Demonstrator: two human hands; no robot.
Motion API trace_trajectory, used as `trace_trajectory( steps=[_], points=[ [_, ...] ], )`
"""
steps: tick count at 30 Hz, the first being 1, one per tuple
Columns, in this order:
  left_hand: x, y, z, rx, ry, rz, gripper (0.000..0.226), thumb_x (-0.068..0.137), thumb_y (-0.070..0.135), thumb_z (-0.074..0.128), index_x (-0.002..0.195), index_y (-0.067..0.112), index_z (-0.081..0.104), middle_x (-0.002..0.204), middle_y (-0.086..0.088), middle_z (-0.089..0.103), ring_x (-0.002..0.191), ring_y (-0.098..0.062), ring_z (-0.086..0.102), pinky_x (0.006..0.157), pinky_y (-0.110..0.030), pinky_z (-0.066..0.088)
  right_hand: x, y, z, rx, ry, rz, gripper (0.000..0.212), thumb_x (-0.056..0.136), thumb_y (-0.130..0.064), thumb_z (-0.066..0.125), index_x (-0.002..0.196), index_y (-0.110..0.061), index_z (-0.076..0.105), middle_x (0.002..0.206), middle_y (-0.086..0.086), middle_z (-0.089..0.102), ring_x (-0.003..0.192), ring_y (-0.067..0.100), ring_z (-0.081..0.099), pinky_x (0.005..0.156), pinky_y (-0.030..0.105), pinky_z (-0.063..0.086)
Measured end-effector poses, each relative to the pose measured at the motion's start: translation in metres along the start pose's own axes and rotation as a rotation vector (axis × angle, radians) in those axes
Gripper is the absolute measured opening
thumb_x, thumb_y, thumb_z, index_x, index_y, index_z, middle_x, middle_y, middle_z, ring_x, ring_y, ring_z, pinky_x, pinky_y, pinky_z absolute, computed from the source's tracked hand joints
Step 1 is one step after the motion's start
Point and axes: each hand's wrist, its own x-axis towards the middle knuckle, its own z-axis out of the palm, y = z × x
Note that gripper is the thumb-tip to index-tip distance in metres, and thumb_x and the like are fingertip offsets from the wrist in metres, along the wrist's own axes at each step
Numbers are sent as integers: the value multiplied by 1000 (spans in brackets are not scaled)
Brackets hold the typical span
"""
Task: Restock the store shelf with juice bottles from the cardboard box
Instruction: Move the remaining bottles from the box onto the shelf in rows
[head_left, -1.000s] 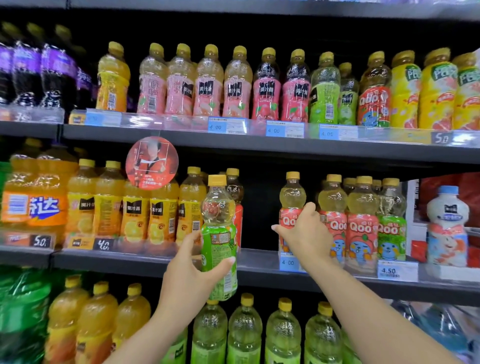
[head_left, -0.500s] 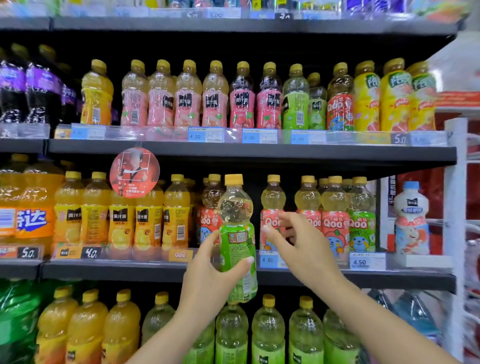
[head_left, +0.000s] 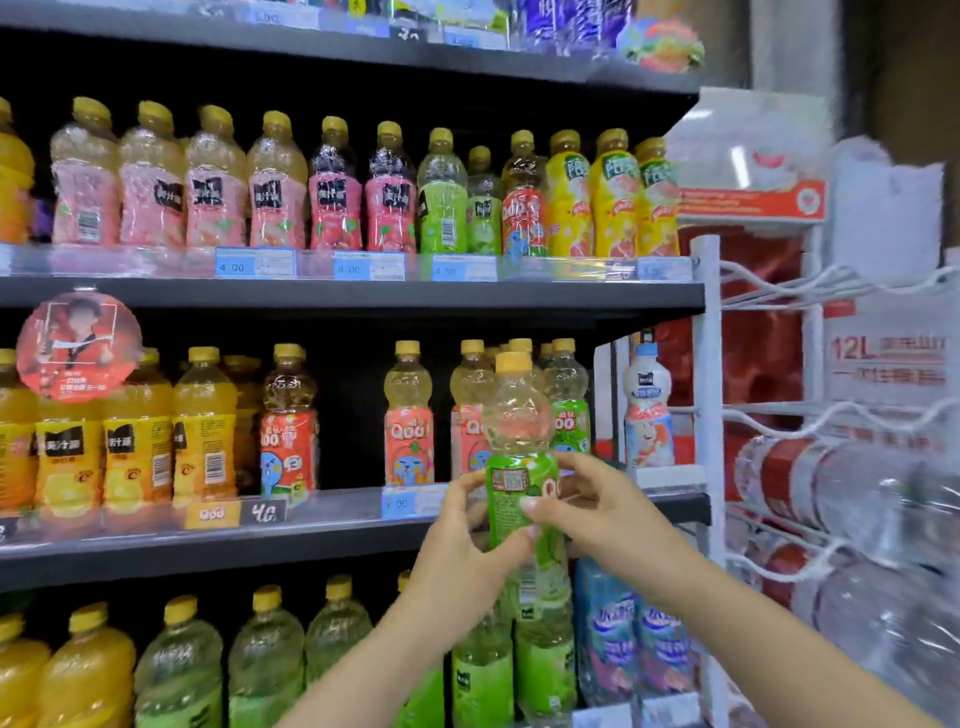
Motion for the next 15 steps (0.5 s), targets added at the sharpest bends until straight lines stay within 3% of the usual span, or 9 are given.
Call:
trace_trajectory(
  steps=[2,4,5,7,9,12,15],
  points=[
    [5,5,14,18,-79,9,35,87,23,67,100,44,42,98,31,56,86,22,57,66,-3,45,-3,7,-15,-49,90,-30,78,50,-63,70,120,-32,56,97,-5,70,88,13,67,85,43,55],
    [8,16,24,87,-134,28,29,88,37,63,100,51,40,98,41,53,88,31,49,72,-1,43,-4,12,-29,-45,164,-33,70,50,-62,73,112,-34,58,93,-4,70,83,15,68,79,43,56],
    [10,20,26,137,-160,43,29,86,48,59,107,53,40,107,42,53,97,29,48,80,-2,42,-4,13,-36,-52,201,-41,60,54,-58,76,107,-37,58,90,-5,69,82,13,67,76,39,56],
    [20,17,26,325,-171,117,55,81,66,46,131,46,38,133,26,49,119,12,44,98,-13,36,-1,10,-49,-80,281,-69,44,64,-45,80,99,-41,53,86,-9,65,79,7,65,70,28,52],
    [36,0,20,590,-100,188,64,86,66,39,141,33,37,142,15,43,130,-1,36,105,-21,30,8,8,-61,-133,379,-99,47,68,-41,81,104,-37,50,85,-13,63,79,3,62,67,24,47],
    [58,-32,7,938,25,232,59,92,60,36,141,26,38,146,9,39,137,-13,30,117,-35,20,30,5,-72,-200,484,-119,54,72,-42,78,113,-32,45,83,-19,56,77,-4,55,63,18,41],
    [68,-50,0,1094,110,264,57,88,61,34,125,24,55,127,6,55,124,-20,49,113,-45,29,54,4,-76,-239,524,-133,49,74,-43,75,113,-32,47,82,-22,54,77,2,55,60,17,38]
  ],
)
